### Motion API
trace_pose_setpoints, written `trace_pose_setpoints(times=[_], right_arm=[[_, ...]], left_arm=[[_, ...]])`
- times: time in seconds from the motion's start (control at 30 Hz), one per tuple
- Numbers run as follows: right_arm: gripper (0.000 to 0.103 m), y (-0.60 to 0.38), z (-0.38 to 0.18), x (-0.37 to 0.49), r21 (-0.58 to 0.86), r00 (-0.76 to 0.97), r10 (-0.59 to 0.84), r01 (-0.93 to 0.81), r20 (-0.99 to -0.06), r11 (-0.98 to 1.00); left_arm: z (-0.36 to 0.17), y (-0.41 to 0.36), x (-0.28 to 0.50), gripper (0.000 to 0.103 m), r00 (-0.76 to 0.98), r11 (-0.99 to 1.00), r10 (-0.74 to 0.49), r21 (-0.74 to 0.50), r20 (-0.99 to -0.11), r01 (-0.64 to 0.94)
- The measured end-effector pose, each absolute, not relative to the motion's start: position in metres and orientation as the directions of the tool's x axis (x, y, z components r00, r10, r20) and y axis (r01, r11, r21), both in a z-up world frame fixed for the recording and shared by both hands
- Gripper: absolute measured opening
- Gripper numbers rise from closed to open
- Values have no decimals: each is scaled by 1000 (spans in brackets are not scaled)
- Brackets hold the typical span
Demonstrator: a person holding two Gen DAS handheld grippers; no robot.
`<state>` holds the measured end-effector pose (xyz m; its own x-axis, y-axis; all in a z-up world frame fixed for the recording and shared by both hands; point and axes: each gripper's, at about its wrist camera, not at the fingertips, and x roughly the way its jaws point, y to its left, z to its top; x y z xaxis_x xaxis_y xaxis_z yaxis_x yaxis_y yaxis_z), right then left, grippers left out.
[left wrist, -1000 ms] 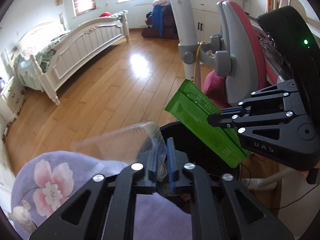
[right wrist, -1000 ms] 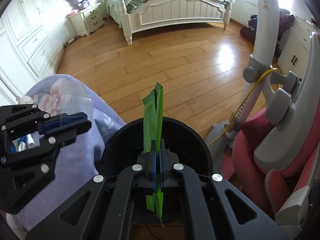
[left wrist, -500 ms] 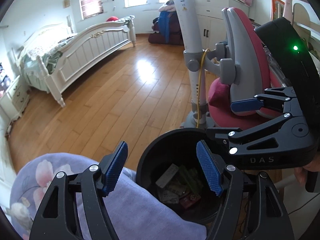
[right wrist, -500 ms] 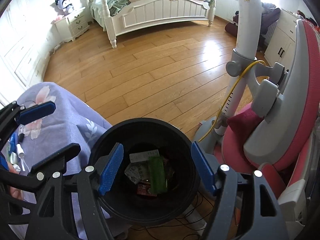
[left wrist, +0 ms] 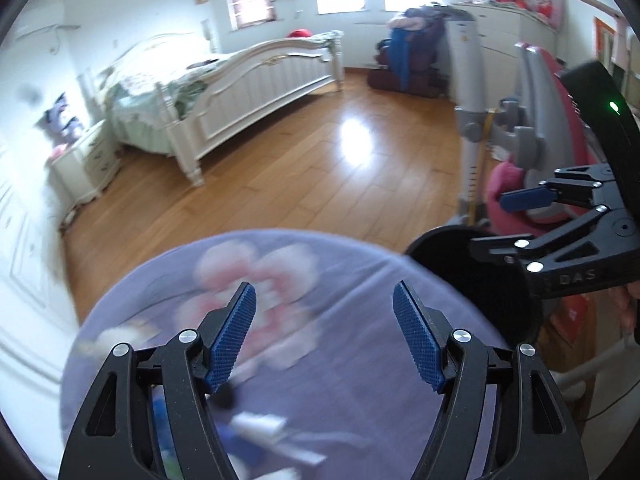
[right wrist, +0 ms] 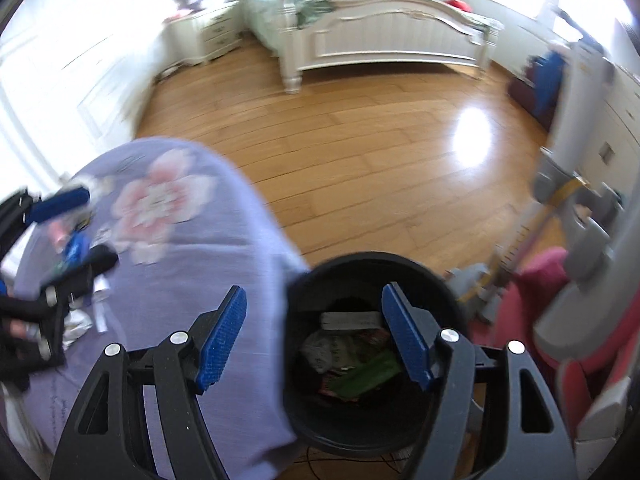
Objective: Collect trash
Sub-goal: 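Move both open grippers back over the table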
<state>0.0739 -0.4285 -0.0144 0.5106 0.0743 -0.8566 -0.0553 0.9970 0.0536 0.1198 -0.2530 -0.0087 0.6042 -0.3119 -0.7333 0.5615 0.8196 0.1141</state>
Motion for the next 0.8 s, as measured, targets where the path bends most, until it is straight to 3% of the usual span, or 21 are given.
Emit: trace_pose_setpoints(times=[0.17,0.37,0.6,0.8], right_arm=[[69,-348,-22,85,51,475,158,-230,-866,972],[57,-265,-40,86,19,409,199,-404,-890,915],[52,-214,-56,94,18,356,215,-484,-910,875],[49,-203,-70,100,3,323,196,-514,-926,858]], left_arm=[[-8,-149,122,71,627,885,-202,134,-753,446],[-29,-61,101,71,591,913,-126,140,-796,384],[-60,-42,92,71,536,923,-131,94,-834,373],[-75,-75,101,71,504,940,-170,14,-846,341]])
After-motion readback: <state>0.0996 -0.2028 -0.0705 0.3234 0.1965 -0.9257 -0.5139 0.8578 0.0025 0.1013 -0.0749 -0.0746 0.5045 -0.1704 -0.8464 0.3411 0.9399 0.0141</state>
